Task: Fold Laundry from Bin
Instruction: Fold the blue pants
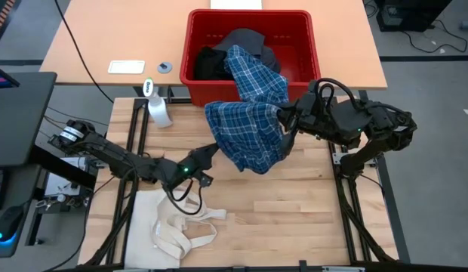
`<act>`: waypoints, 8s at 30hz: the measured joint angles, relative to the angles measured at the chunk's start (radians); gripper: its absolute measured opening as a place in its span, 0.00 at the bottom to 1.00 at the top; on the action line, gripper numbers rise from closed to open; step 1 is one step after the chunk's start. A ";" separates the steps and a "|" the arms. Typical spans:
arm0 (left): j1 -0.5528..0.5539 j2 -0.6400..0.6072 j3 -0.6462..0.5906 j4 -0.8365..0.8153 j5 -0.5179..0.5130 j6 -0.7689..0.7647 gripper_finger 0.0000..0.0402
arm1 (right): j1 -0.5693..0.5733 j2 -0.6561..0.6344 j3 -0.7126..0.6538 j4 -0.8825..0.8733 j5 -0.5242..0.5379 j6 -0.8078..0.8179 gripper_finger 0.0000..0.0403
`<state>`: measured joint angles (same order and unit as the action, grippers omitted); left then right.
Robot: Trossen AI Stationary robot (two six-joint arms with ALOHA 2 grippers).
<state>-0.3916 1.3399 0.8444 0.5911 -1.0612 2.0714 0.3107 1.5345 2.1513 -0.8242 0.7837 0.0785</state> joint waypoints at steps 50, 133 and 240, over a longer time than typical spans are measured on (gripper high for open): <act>0.133 0.000 0.000 -0.051 0.095 -0.063 0.59 | -0.005 0.000 0.000 0.156 -0.095 0.027 0.03; -0.053 0.000 0.000 0.424 0.500 0.025 0.04 | 0.128 0.068 0.000 0.386 0.394 -0.198 0.04; 0.628 -0.209 -0.132 0.177 0.954 -2.522 0.02 | -0.176 0.542 -1.123 2.088 0.324 -1.413 0.56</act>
<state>0.2359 1.1313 0.7128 0.7685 -0.1070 -0.4502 0.1350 2.0765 1.0279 1.2637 1.1073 -1.3342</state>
